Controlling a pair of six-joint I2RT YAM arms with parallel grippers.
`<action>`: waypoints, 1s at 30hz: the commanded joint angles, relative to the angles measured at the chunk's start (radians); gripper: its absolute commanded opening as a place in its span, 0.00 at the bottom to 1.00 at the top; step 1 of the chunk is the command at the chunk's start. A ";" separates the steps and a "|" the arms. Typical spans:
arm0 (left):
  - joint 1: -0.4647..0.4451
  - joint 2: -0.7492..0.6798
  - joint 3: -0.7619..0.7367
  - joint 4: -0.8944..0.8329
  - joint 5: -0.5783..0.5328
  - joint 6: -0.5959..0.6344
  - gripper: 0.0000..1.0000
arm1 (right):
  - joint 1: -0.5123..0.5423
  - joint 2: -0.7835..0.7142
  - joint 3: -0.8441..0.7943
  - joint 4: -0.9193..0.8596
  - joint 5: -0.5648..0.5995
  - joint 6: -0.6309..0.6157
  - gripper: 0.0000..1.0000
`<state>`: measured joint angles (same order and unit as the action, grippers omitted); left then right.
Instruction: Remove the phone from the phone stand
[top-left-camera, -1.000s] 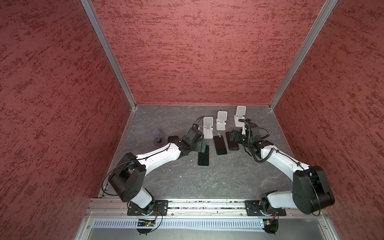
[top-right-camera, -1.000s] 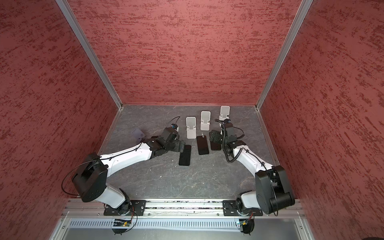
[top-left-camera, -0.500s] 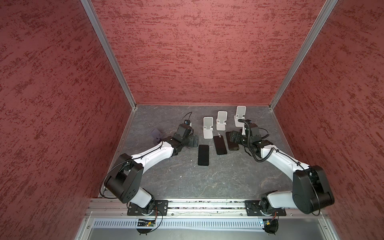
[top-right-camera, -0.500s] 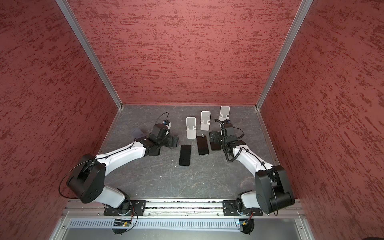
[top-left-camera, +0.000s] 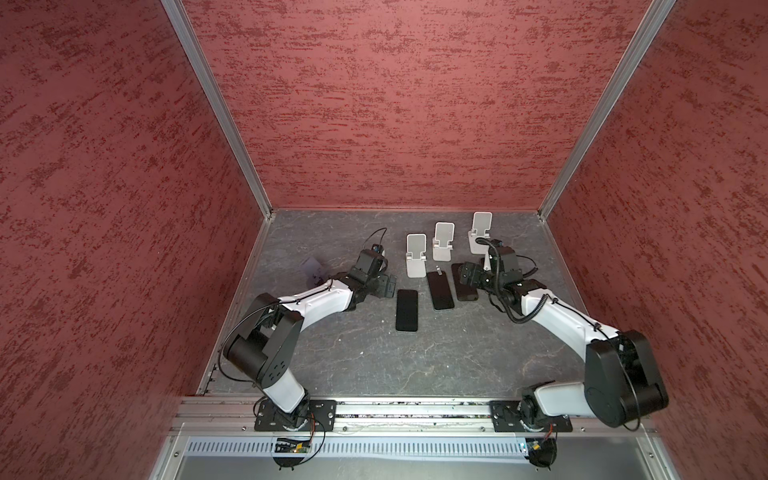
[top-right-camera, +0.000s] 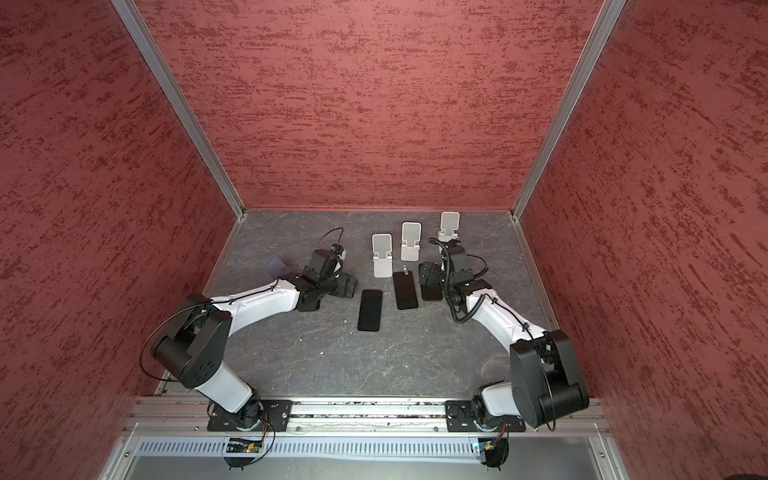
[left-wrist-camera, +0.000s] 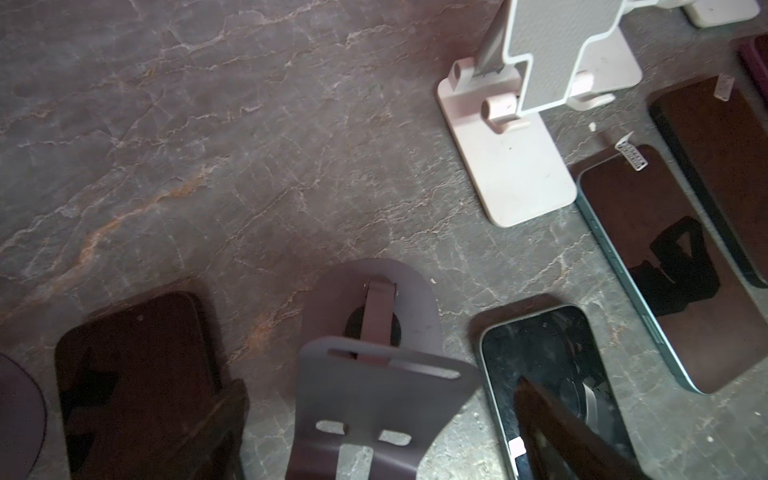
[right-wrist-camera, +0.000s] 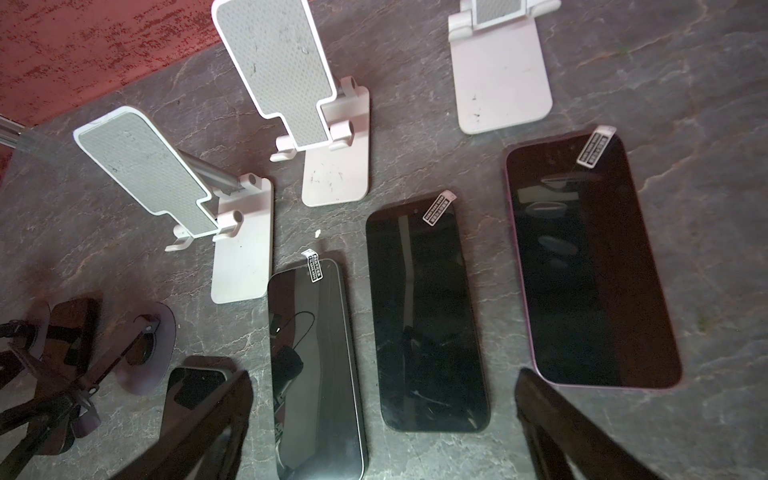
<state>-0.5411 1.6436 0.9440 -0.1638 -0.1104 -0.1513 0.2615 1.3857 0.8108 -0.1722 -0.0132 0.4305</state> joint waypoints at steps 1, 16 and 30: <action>0.010 0.032 0.020 0.007 -0.002 0.021 0.97 | -0.004 -0.017 0.026 -0.022 0.017 0.013 0.99; 0.006 0.077 0.033 0.036 -0.013 0.010 0.82 | -0.004 0.019 0.051 -0.023 0.014 0.011 0.99; -0.006 0.103 0.062 0.037 -0.049 -0.011 0.63 | -0.005 0.038 0.058 -0.012 0.013 0.008 0.99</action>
<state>-0.5388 1.7279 0.9775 -0.1406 -0.1421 -0.1497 0.2615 1.4124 0.8391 -0.1848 -0.0128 0.4305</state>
